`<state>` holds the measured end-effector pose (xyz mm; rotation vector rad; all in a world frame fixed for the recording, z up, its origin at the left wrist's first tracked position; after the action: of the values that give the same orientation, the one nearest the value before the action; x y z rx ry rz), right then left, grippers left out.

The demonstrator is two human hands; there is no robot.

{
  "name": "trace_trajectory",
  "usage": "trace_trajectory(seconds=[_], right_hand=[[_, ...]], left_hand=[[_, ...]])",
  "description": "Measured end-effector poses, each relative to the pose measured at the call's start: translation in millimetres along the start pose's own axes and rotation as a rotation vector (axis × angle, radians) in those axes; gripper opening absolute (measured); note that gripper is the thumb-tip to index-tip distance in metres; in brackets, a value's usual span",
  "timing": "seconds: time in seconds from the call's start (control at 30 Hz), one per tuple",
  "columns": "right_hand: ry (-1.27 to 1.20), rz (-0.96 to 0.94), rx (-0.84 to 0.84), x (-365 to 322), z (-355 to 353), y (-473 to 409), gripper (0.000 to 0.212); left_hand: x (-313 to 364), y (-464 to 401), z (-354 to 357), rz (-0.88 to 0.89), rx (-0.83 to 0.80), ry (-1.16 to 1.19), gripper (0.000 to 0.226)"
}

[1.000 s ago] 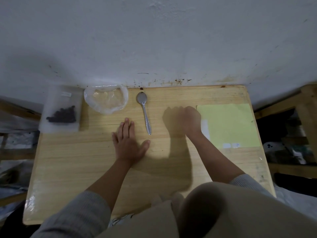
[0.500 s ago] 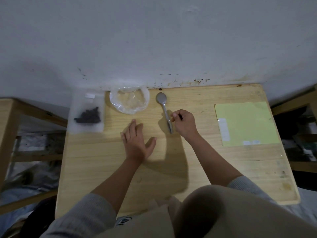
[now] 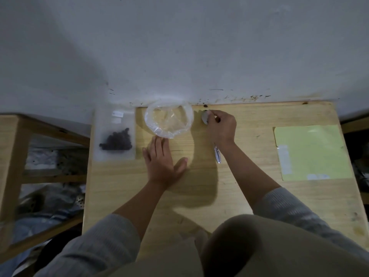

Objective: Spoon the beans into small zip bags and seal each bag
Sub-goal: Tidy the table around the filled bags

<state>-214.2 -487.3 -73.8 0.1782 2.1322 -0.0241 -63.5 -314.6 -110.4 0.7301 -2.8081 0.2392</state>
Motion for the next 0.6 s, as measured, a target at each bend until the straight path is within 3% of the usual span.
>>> trace_trajectory(seconds=[0.2, 0.37, 0.6], right_hand=[[0.156, -0.005, 0.053, 2.5, 15.0, -23.7, 0.026], [0.210, 0.093, 0.018, 4.8, 28.7, -30.8, 0.014], [0.228, 0.001, 0.051, -4.2, 23.8, -33.2, 0.015]], left_hand=[[0.9, -1.1, 0.3, 0.010, -0.018, -0.034, 0.089], [0.0, -1.9, 0.4, -0.009, -0.028, -0.027, 0.092], [1.2, -2.7, -1.8, -0.002, -0.019, -0.026, 0.091]])
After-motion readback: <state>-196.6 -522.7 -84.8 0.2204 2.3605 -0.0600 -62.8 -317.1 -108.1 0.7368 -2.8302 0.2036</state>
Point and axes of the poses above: each hand's wrist, its own y-axis away from the middle knuckle, its own z-axis out of the palm, x = y × z, the point moved 10 cm from there along -y, towards the middle knuckle, and after that the axes turned 15 degrees about x, right-handed, at the moved point
